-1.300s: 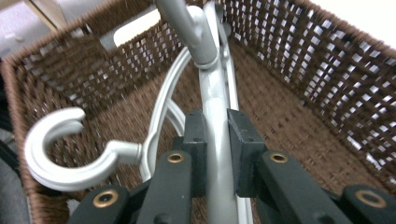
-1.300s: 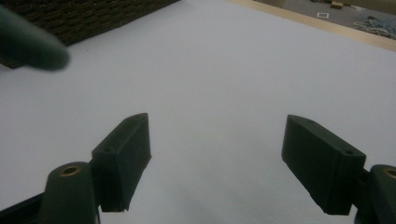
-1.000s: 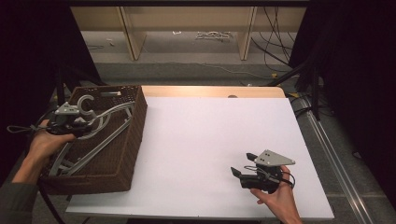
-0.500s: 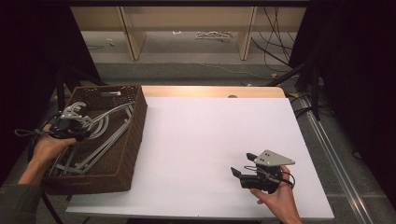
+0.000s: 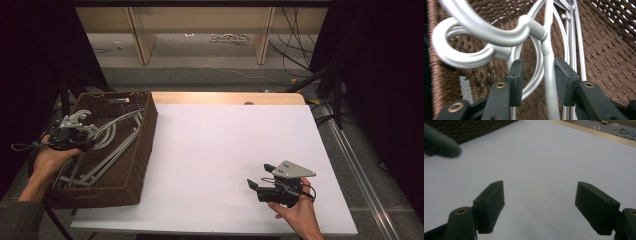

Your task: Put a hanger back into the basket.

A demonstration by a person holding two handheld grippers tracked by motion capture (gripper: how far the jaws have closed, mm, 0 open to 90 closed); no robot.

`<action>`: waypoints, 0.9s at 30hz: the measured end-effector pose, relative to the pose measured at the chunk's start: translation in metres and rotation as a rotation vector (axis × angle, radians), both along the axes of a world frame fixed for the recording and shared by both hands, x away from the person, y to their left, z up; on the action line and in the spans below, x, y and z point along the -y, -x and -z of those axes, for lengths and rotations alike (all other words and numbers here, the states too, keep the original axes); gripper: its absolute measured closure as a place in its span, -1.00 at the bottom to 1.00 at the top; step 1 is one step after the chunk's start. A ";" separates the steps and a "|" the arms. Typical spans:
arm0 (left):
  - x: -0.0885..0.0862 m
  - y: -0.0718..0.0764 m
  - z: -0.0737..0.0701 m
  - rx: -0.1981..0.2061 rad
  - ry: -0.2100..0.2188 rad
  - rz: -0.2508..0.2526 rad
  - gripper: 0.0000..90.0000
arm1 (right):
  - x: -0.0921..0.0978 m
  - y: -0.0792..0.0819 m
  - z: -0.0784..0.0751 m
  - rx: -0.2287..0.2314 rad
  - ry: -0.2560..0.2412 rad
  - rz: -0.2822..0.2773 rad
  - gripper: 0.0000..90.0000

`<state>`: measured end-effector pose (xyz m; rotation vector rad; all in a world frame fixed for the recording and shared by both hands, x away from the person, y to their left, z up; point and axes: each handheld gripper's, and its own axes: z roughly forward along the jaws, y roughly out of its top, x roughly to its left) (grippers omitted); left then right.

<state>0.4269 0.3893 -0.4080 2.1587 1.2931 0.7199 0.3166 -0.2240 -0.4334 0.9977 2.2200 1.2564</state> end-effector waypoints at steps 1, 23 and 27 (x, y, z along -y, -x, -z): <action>0.001 0.001 0.001 0.009 -0.005 -0.007 0.36 | 0.000 0.000 0.000 0.004 0.002 0.000 -0.45; -0.002 -0.003 0.004 -0.006 -0.046 -0.042 0.48 | 0.000 0.000 0.001 0.002 0.003 -0.005 -0.45; 0.001 0.005 -0.005 0.038 -0.017 -0.050 0.29 | 0.000 0.001 -0.001 -0.016 0.010 0.003 -0.45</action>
